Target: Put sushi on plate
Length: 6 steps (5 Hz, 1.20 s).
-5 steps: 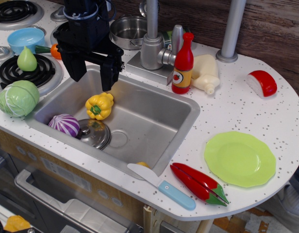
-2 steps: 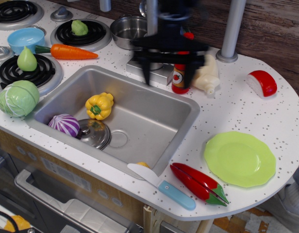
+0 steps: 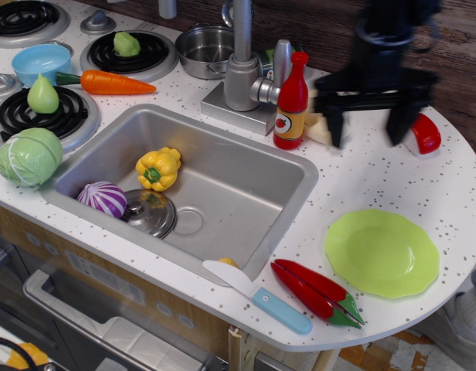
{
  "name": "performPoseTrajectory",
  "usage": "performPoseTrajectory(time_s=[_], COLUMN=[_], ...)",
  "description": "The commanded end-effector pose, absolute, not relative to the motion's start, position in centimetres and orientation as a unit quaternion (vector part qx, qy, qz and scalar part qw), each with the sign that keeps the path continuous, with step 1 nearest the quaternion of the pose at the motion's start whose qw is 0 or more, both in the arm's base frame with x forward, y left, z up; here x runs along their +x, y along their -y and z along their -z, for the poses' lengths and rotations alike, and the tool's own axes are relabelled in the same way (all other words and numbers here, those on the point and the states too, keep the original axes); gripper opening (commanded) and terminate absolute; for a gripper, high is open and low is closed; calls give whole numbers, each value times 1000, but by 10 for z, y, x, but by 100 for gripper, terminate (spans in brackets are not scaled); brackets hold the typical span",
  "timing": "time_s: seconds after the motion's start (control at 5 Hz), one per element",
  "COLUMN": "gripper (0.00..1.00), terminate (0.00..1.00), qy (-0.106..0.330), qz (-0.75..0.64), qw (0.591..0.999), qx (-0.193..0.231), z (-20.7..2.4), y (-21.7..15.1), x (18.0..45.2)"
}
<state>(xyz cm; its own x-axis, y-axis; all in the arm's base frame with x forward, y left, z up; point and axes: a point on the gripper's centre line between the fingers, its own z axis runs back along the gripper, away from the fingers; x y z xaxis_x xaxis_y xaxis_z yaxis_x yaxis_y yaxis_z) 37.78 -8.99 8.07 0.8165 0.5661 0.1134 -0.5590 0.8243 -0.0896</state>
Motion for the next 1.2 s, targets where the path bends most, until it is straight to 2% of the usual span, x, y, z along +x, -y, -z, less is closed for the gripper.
performPoseTrajectory(time_s=[0.0,0.2,0.4,0.6,1.0], gripper=[100,100,100,100,100], terminate=[0,0,0,0,0], qy=[102,113,133,159,172], qz=[-301,-330,-339,-362,-368], qw=[947,936,931,918,914], qx=[-48,-42,-30,1,14], z=[-102,-103,-94,-79,-63], y=[106,114,120,123,121], x=[414,437,456,473,488])
